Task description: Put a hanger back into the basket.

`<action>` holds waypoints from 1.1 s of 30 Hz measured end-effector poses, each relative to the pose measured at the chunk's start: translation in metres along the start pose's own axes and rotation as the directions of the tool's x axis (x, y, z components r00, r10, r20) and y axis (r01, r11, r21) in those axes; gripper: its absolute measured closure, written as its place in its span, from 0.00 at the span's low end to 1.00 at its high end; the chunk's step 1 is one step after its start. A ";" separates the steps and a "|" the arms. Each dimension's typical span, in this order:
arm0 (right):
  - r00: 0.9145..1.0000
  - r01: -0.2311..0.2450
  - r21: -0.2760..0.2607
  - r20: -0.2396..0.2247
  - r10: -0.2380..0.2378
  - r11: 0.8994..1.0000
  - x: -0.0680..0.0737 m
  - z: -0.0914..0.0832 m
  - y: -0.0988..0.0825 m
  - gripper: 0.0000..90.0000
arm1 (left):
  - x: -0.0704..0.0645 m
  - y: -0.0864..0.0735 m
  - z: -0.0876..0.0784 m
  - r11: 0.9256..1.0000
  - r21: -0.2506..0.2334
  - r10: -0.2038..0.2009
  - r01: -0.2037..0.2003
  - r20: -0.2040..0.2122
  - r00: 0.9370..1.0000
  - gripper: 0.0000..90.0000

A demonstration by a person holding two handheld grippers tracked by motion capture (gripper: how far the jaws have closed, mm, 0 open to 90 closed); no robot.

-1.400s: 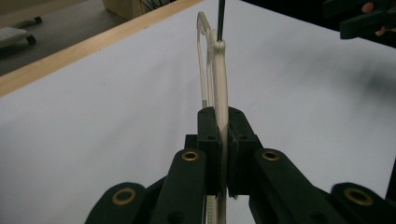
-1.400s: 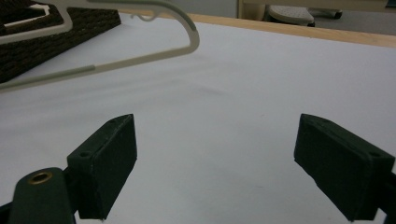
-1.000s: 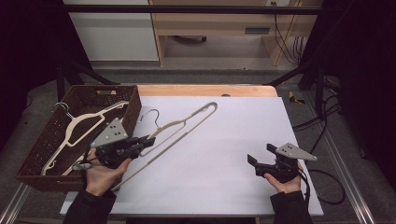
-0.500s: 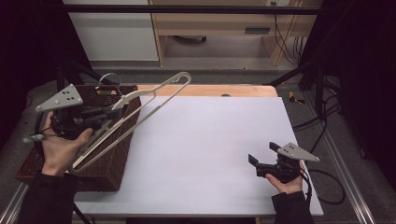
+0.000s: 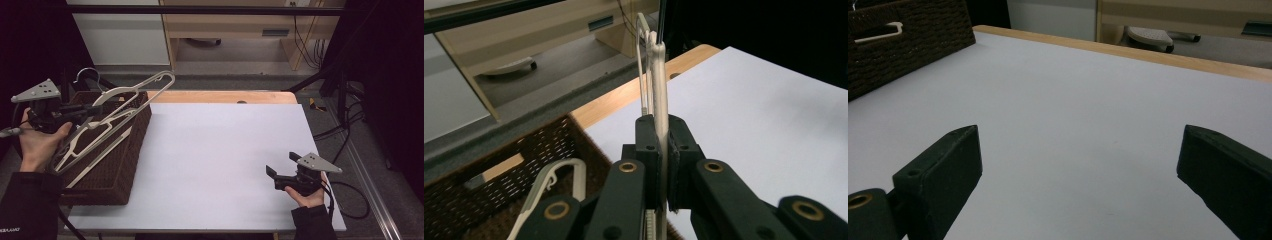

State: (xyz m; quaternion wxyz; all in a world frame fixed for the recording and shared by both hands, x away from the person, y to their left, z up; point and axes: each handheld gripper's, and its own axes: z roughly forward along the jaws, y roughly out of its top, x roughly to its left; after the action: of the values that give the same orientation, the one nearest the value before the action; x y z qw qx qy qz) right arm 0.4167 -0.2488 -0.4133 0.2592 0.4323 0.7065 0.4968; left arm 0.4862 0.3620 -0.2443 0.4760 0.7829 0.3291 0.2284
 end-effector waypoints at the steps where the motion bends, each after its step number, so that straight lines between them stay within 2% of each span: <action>1: 1.000 0.001 0.000 -0.001 -0.001 1.000 0.000 0.000 0.000 0.05 | 0.004 -0.002 -0.001 1.000 0.003 -0.004 0.004 -0.009 1.000 0.96; 8: 1.000 0.008 0.003 -0.003 -0.008 1.000 0.000 0.001 0.000 0.05 | 0.035 -0.022 -0.003 0.998 0.028 -0.052 0.054 -0.055 0.997 0.96; 15: 1.000 0.006 0.006 -0.004 -0.006 1.000 0.001 0.001 0.000 0.05 | 0.060 -0.047 -0.009 0.994 0.036 -0.101 0.103 -0.075 0.992 0.96; 21: 1.000 0.005 0.010 -0.002 -0.004 1.000 0.001 0.002 0.000 0.05 | 0.070 -0.063 -0.014 0.992 0.053 -0.111 0.116 -0.088 0.990 0.96; 25: 1.000 0.002 0.010 -0.004 -0.002 1.000 0.001 0.002 0.000 0.05 | 0.075 -0.076 -0.012 0.988 0.091 -0.117 0.126 -0.097 0.988 0.96; 33: 1.000 0.009 0.012 -0.010 -0.009 1.000 0.002 0.002 -0.001 0.05 | 0.070 -0.103 0.005 0.977 0.134 -0.153 0.165 -0.093 0.984 0.96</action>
State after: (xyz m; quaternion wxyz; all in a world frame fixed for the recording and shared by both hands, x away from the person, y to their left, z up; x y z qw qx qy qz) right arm 0.4175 -0.2462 -0.4148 0.2554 0.4282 0.7127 0.4934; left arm 0.5063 0.4443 -0.3355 0.4220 0.7758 0.4253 0.1979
